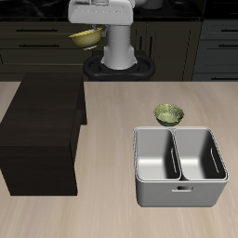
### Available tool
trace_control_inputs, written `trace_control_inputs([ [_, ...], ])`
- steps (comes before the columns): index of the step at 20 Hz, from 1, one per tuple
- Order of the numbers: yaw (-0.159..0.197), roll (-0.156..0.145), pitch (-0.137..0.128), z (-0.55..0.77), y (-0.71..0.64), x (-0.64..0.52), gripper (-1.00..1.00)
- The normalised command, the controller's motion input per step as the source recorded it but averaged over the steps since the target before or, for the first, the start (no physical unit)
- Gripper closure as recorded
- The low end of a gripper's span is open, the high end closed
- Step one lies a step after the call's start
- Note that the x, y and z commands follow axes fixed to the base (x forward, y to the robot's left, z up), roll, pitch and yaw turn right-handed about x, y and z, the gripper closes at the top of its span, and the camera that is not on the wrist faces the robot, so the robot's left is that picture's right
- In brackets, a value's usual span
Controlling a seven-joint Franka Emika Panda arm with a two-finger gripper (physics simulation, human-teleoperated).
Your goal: Place the yellow bowl on top of the shelf
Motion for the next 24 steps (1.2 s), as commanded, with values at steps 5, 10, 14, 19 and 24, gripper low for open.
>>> trace_control_inputs([
  [5, 0.033, -0.067, -0.018, 0.29, -0.41, 0.23, 1.0],
  [10, 0.033, -0.06, 0.007, 0.19, -0.36, 0.23, 1.0],
  [14, 0.011, -0.062, 0.004, 0.2, -0.4, 0.3, 1.0],
  [19, 0.016, -0.019, 0.017, 0.11, -0.24, 0.22, 1.0],
  [24, 0.053, 0.005, 0.01, 0.09, -0.12, 0.19, 1.0],
])
